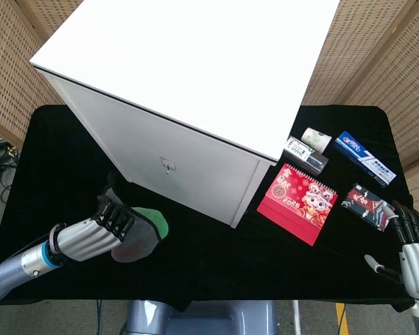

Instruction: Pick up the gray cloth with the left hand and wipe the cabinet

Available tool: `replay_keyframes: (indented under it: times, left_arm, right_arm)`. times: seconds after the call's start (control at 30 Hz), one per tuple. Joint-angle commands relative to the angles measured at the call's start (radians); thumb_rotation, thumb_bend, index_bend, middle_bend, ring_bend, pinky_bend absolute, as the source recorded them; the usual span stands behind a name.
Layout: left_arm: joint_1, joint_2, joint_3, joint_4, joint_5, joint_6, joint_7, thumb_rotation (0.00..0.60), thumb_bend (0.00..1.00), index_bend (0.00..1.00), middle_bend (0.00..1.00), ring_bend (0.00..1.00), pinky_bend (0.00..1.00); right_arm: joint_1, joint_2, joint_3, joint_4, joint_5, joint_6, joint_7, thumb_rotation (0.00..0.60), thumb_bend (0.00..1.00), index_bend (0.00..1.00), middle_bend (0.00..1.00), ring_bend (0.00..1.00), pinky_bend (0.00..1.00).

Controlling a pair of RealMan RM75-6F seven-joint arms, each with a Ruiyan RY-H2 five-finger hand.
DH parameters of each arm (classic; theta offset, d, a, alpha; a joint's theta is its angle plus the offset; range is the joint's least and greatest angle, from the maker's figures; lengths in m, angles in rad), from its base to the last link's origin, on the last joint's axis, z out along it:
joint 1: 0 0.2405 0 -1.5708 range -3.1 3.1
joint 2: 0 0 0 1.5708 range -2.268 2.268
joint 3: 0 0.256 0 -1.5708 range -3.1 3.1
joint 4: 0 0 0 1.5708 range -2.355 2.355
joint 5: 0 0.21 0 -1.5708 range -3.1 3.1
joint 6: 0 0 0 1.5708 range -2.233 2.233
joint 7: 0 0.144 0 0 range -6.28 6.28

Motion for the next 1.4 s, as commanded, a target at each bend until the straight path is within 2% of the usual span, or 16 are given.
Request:
replay_keyframes:
  times: [0.03,0.27,0.7,1.4]
  left_arm:
    - [-0.018,0.012,-0.020,-0.027,0.002,-0.008,-0.001,0.600,0.87,0.75,0.74,0.67,0.58]
    - [-0.054,0.017,-0.047,-0.072,0.015,-0.037,0.001,0.600,0.87,0.75,0.74,0.67,0.58]
    - [-0.119,-0.069,-0.061,0.017,0.071,0.009,-0.063,0.600,0.87,0.74,0.74,0.67,0.58]
    - [-0.176,-0.087,-0.088,-0.072,0.060,-0.080,-0.020,0.600,0.87,0.74,0.74,0.67,0.58]
  right_arm:
    - [0.000,0.000,0.000,0.000,-0.001,0.001,0.001,0.600,0.11,0.09,0.00,0.00,0.00]
    - [-0.001,0.001,0.000,0.001,-0.002,0.003,0.004,0.600,0.11,0.09,0.00,0.00,0.00]
    - [0.001,-0.001,0.001,0.004,0.001,-0.001,0.004,0.600,0.11,0.09,0.00,0.00,0.00]
    - [0.002,0.002,0.003,0.008,0.008,-0.004,0.022,0.600,0.11,0.09,0.00,0.00,0.00]
